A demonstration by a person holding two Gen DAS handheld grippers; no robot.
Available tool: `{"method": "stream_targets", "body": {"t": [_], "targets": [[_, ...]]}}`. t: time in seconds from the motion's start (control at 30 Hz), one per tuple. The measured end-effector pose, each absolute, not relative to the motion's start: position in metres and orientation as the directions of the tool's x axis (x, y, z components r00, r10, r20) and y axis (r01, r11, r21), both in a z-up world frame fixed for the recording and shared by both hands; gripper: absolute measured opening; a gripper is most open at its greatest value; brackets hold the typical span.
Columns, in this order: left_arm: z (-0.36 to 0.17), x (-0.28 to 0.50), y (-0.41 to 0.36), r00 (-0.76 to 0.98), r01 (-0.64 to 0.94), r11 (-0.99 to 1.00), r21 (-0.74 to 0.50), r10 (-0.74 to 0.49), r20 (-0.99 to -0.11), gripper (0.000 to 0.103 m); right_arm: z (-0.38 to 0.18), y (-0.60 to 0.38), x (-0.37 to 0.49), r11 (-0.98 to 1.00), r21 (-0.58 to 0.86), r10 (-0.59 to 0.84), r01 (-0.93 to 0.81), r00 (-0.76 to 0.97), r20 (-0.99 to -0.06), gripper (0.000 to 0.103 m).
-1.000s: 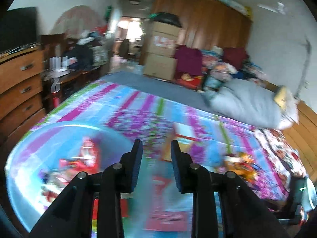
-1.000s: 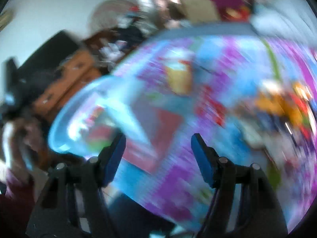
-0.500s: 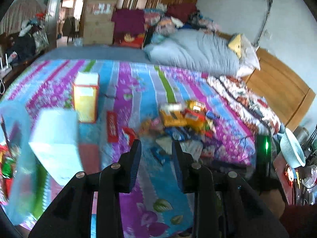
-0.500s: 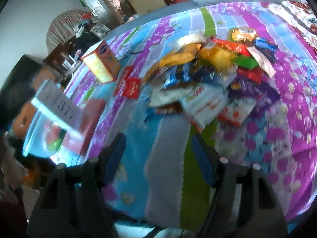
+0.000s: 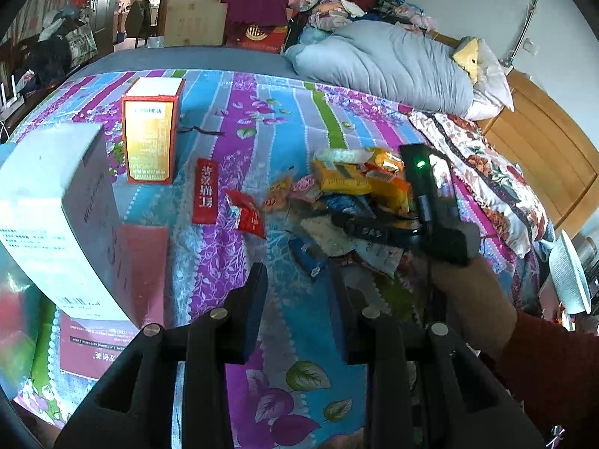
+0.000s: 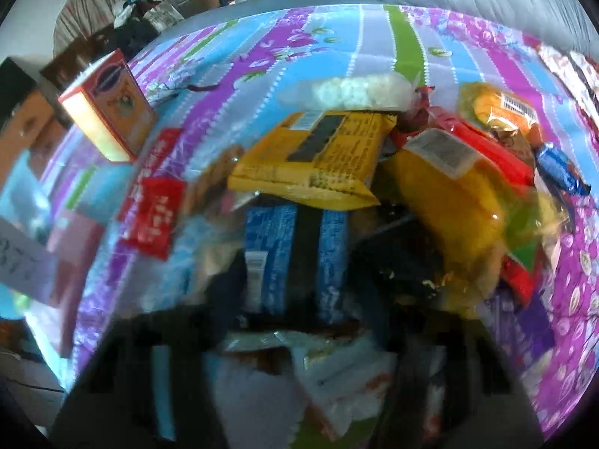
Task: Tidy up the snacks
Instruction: 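Move both tools back over the snack pile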
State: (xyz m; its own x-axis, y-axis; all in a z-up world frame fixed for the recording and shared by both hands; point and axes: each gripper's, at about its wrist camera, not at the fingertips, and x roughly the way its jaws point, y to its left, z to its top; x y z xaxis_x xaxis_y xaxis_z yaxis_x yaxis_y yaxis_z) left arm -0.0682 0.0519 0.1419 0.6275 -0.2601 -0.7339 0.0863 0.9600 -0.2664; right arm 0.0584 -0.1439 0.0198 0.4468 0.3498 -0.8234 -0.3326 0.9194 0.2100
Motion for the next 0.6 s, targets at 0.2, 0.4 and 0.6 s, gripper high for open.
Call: {"method": "stream_targets", "body": {"t": [0.2,0.4,0.6], "targets": [[0.126,-0.062,0.05,0.603,0.071,0.96,-0.271,-0.257,-0.755,0.032,0.018,-0.118,-0.02,0.784,0.24,0.476,-0.573,0.304,-0.825,0.047],[0.118,-0.067,0.037,0.587,0.097,0.965,-0.245,-0.255,-0.769,0.032,0.024,-0.173,-0.075,0.77,0.401,0.585,-0.497,0.298,-0.754,0.047],[0.091,-0.055,0.023,0.526,0.095,0.956,-0.277,-0.285,-0.801,0.032,0.019,-0.253,-0.078,0.887,0.363,0.457,-0.286,0.428,-0.78,0.049]]}}
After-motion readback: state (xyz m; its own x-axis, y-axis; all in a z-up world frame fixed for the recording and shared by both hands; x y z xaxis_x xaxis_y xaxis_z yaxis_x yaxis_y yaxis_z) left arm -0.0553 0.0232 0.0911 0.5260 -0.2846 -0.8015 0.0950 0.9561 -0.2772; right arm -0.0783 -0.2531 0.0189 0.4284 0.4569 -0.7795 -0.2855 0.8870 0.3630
